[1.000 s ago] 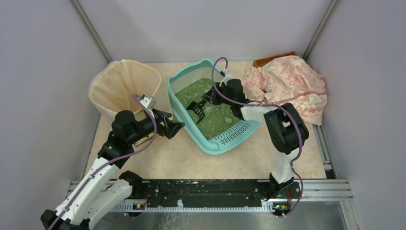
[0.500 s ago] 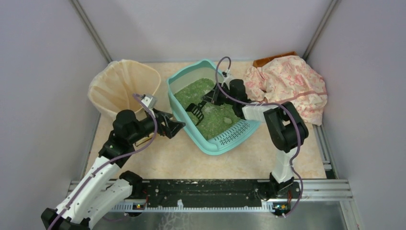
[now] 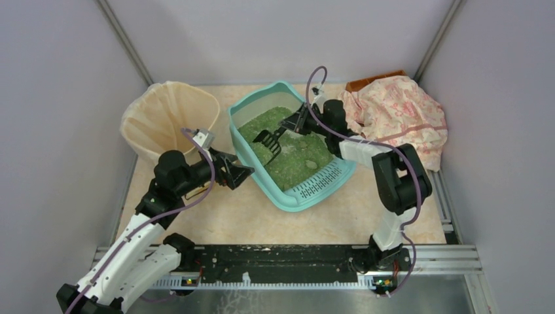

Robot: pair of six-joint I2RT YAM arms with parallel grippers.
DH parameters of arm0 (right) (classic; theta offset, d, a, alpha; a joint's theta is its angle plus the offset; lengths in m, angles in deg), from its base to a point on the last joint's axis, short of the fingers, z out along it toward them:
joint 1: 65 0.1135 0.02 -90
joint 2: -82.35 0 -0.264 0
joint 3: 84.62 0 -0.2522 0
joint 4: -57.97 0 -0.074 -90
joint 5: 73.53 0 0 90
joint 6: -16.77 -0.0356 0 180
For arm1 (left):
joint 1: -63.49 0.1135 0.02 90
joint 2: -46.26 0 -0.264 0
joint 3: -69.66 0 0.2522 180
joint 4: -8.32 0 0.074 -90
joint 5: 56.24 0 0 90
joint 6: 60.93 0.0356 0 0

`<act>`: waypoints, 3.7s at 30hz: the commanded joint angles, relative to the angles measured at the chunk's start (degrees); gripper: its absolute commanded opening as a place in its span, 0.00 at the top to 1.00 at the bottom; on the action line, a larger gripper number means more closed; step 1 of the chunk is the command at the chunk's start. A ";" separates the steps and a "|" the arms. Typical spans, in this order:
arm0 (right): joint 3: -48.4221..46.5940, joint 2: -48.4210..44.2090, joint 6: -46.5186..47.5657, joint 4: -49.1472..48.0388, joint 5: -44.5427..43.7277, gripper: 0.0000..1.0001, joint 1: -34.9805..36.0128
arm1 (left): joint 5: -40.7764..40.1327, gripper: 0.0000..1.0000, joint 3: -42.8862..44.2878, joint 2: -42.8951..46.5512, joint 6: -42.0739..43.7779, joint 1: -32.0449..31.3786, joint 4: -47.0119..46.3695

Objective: Clean the litter box

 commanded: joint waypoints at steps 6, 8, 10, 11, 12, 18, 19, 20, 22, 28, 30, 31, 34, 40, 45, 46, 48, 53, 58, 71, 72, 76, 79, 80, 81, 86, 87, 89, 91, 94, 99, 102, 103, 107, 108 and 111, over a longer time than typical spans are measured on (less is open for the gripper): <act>-4.25 -4.42 -0.67 -1.36 0.80 1.00 -5.64 | 1.53 0.02 0.39 1.18 -0.66 0.11 -1.66; -4.20 -4.51 -1.11 -1.48 1.06 1.00 -6.96 | 1.64 0.02 0.56 1.18 -0.70 0.09 -1.49; -4.29 -4.72 -1.78 -1.62 1.52 1.00 -8.25 | 1.77 0.02 0.75 1.18 -0.89 0.10 -1.53; -4.35 -4.91 -2.20 -1.62 1.71 1.00 -8.93 | 1.86 0.02 0.90 1.16 -1.00 0.16 -1.50; -4.39 -5.06 -2.63 -1.81 2.05 1.00 -9.61 | 1.98 0.02 0.85 1.14 -1.17 0.09 -1.55; -1.38 -5.94 -8.75 -8.21 4.41 1.00 -13.63 | 2.67 0.02 0.63 1.14 -1.62 0.10 -1.80; -0.25 -6.35 -10.40 -10.23 4.75 1.00 -14.31 | 2.68 0.02 0.68 1.13 -1.63 0.09 -1.67; 1.16 -6.58 -12.16 -12.61 5.02 1.00 -15.11 | 2.57 0.02 0.71 1.29 -1.52 0.11 -1.62; 4.20 -7.13 -16.15 -17.57 5.48 1.00 -16.99 | 2.40 0.01 0.84 1.52 -1.34 0.13 -1.22; 7.76 -6.50 -20.36 -21.96 5.76 1.00 -16.80 | 2.30 0.02 0.66 1.62 -1.53 0.11 -1.46; 8.18 -6.72 -19.33 -20.63 5.23 1.00 -16.14 | 2.44 0.02 0.50 1.22 -1.73 0.12 -2.31; 8.93 -7.45 -19.08 -20.50 4.22 1.00 -16.89 | 2.58 0.02 0.52 0.94 -1.82 0.11 -2.43; 9.69 -7.40 -20.66 -22.42 3.35 1.00 -18.54 | 3.12 0.02 1.03 0.93 -2.34 0.09 -1.74; 9.59 -6.72 -21.84 -22.98 4.99 1.00 -20.67 | 1.95 0.02 0.85 0.49 -1.55 0.12 -1.44; 11.03 -2.98 -29.11 -32.24 8.66 1.00 -19.50 | 1.79 0.01 -0.39 -0.07 -1.92 0.09 -4.17; 13.20 -2.99 -31.58 -35.66 7.58 1.00 -20.93 | 1.75 0.01 0.10 -0.73 -1.78 0.11 -3.93; 16.02 -2.01 -35.23 -39.47 6.29 1.00 -21.96 | 2.37 0.02 1.19 -2.00 -2.28 0.13 -2.92; 19.25 -4.19 -33.95 -35.42 4.12 1.00 -21.55 | 2.67 0.02 0.53 -3.14 -1.64 0.10 -4.38; 16.10 -7.92 -25.00 -22.26 2.66 1.00 -19.48 | 4.38 0.02 -0.43 -3.93 -3.54 0.13 -7.95; 16.38 -4.50 -29.21 -29.31 5.80 1.00 -19.77 | 2.66 0.01 -1.44 -0.67 -2.35 0.10 -6.13; 17.56 -4.74 -30.47 -31.02 4.53 1.00 -21.01 | 2.79 0.01 -1.03 -1.24 -2.05 0.12 -6.05; 17.50 -5.20 -29.70 -29.45 2.91 1.00 -22.34 | 3.51 0.01 1.68 -1.26 -1.14 0.14 -0.54; 13.70 -5.07 -25.76 -24.16 4.94 1.00 -19.97 | 1.73 0.01 -0.22 0.17 -0.50 0.14 -2.67; 15.24 -6.20 -26.24 -24.18 2.27 1.00 -20.89 | 1.41 0.01 -0.14 0.41 -0.37 0.16 -2.18; 16.61 -6.93 -27.00 -23.83 -0.43 1.00 -22.07 | 1.52 0.02 0.47 0.66 -0.35 0.16 -1.08; 10.47 -4.05 -26.44 -21.56 4.37 1.00 -19.98 | 1.26 0.02 -0.51 2.73 -0.47 0.15 -0.15; 11.93 -4.93 -27.72 -22.36 1.82 1.00 -21.09 | 1.05 0.01 -0.45 3.09 -0.29 0.15 0.36; 9.80 -5.44 -26.10 -20.90 2.05 1.00 -19.45 | 0.90 0.01 0.22 3.59 -0.41 0.11 2.20; 4.92 -4.26 -21.28 -12.82 4.69 1.00 -16.73 | 0.81 0.02 0.12 4.37 -0.45 0.10 2.35; 9.18 -8.04 -21.32 -12.46 -3.09 1.00 -17.52 | 0.26 0.02 0.02 5.11 0.08 0.11 2.85; 8.82 -7.38 -22.00 -13.20 -1.15 1.00 -17.41 | 0.00 0.01 -1.69 6.87 -0.35 0.09 2.28; 5.17 -5.06 -19.21 -10.21 4.26 1.00 -16.27 | 0.06 0.02 -1.64 6.57 -1.03 0.15 2.52; 5.28 -4.76 -20.40 -11.02 4.92 1.00 -15.74 | 0.12 0.01 -1.70 6.55 -1.24 0.09 2.07; 6.49 -6.59 -18.59 -11.92 1.00 1.00 -15.61 | -0.73 0.01 1.28 4.67 -1.76 0.11 2.69; 3.67 -5.66 -16.77 -9.05 3.23 1.00 -14.37 | -0.46 0.01 2.12 4.17 -1.76 0.12 2.95; 6.43 -7.97 -19.97 -13.66 -0.97 1.00 -15.12 | 0.62 0.01 3.61 3.93 -1.85 0.11 3.31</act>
